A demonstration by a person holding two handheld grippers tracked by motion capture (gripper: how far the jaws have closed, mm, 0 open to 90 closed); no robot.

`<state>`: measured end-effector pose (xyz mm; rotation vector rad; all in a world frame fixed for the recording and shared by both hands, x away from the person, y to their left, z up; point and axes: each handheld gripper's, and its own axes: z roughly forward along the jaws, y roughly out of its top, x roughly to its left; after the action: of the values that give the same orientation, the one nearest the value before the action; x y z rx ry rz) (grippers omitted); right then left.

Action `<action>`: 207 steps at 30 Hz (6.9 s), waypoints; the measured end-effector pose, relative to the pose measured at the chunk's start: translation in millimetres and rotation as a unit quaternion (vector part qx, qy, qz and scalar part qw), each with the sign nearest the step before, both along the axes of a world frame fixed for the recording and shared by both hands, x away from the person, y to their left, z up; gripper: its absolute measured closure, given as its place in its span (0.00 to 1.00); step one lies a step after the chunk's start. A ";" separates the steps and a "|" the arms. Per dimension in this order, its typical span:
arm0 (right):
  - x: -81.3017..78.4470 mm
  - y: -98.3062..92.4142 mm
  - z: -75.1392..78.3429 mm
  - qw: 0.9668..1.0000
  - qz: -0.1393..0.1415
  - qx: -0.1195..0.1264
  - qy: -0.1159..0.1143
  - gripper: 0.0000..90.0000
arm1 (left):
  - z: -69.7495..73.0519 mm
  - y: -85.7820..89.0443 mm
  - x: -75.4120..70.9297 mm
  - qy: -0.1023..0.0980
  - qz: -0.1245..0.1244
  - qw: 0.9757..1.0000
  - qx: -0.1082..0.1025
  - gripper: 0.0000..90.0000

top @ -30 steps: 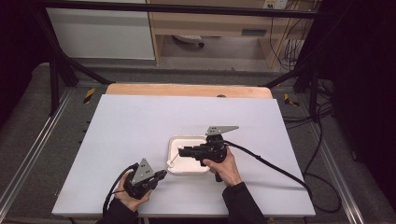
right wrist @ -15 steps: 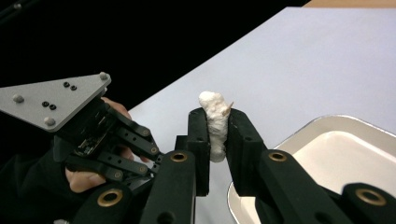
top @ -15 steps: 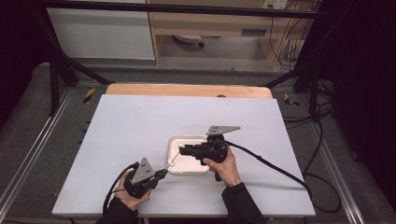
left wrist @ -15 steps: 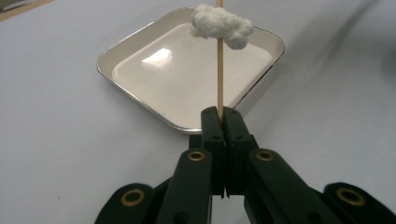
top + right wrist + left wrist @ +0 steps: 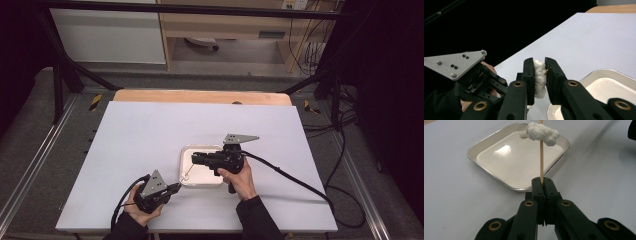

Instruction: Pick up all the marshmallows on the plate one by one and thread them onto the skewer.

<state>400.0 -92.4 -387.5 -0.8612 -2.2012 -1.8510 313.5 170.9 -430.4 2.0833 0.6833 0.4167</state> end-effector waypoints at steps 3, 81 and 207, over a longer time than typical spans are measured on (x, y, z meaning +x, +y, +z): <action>-0.3 1.0 -0.6 1.000 0.002 0.013 0.004 0.91 | 1.2 1.6 -0.2 0.000 0.006 1.000 -0.006 0.99; 32.1 -34.4 -26.0 0.958 -0.096 -0.264 -0.054 0.12 | -2.3 14.7 11.5 0.036 0.033 0.998 -0.044 0.99; 12.8 -42.8 31.6 0.989 -0.065 -0.117 -0.059 0.86 | -1.2 7.6 9.2 0.023 0.008 0.999 -0.044 0.99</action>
<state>412.7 -135.2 -355.9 -0.9788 -2.5321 -1.7640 322.7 178.5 -431.6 2.0111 0.7324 0.3423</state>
